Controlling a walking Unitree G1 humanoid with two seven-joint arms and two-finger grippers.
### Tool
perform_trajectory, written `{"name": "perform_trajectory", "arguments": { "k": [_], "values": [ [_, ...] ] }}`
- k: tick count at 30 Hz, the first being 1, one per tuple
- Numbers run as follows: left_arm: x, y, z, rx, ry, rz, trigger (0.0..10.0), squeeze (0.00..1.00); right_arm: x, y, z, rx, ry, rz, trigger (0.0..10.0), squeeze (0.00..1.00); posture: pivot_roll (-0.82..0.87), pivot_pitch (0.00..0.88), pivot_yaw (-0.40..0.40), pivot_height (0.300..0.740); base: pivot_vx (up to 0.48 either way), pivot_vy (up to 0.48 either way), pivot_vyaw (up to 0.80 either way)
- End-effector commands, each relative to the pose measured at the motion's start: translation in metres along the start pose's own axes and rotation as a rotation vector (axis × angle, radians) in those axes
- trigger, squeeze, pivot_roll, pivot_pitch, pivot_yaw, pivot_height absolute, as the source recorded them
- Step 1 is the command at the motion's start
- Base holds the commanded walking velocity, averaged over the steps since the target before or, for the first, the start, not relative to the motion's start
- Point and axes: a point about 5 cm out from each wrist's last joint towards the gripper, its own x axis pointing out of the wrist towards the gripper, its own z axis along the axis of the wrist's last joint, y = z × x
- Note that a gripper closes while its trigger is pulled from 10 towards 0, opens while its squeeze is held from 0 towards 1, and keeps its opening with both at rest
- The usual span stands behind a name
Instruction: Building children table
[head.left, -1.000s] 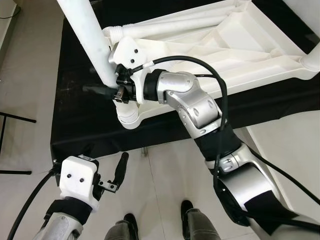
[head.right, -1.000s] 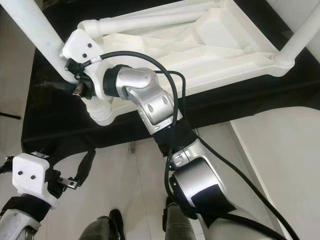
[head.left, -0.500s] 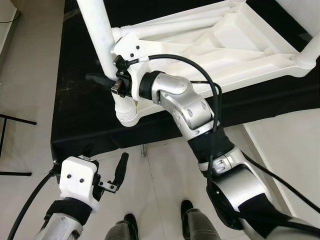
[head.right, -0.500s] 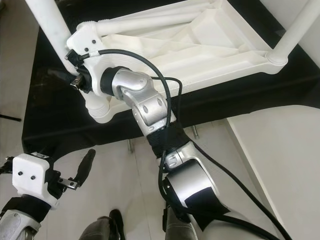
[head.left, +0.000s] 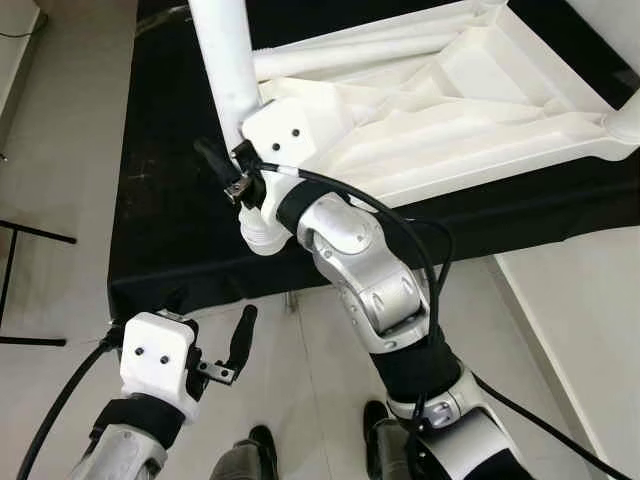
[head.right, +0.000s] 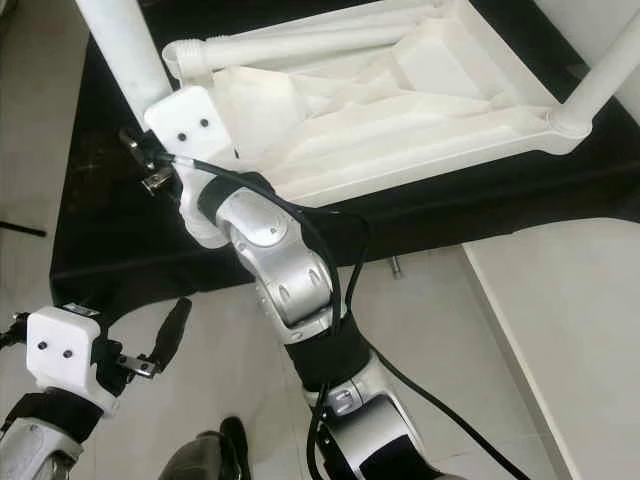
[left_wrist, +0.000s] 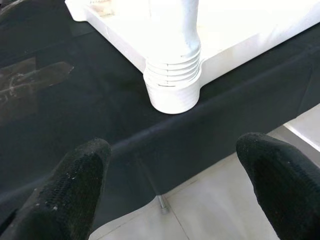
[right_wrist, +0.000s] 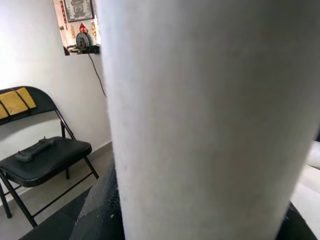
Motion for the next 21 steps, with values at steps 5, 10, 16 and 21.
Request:
{"name": "perform_trajectory", "arguments": {
  "k": [5, 10, 16, 21],
  "values": [
    [-0.002, 0.002, -0.007, -0.005, 0.031, 0.015, 10.0, 0.0, -0.011, -0.005, -0.068, 0.042, 0.342, -0.079, 10.0, 0.0, 0.03, 0.375, 0.031, 0.74, 0.0, 0.0, 0.0],
    [0.0, 0.002, -0.007, -0.005, 0.028, 0.018, 10.0, 0.0, -0.011, -0.006, -0.065, 0.031, 0.337, -0.078, 10.0, 0.0, 0.03, 0.371, 0.029, 0.74, 0.0, 0.0, 0.0],
    [0.002, 0.003, -0.007, -0.004, 0.024, 0.018, 10.0, 0.0, -0.006, -0.004, -0.059, 0.067, 0.291, -0.011, 10.0, 0.0, 0.03, 0.371, 0.027, 0.74, 0.0, 0.0, 0.0],
    [0.003, 0.003, -0.007, -0.003, 0.022, 0.019, 10.0, 0.0, -0.005, -0.005, -0.056, 0.069, 0.273, 0.013, 10.0, 0.0, 0.03, 0.37, 0.023, 0.74, 0.0, 0.0, 0.0]
  ]
}}
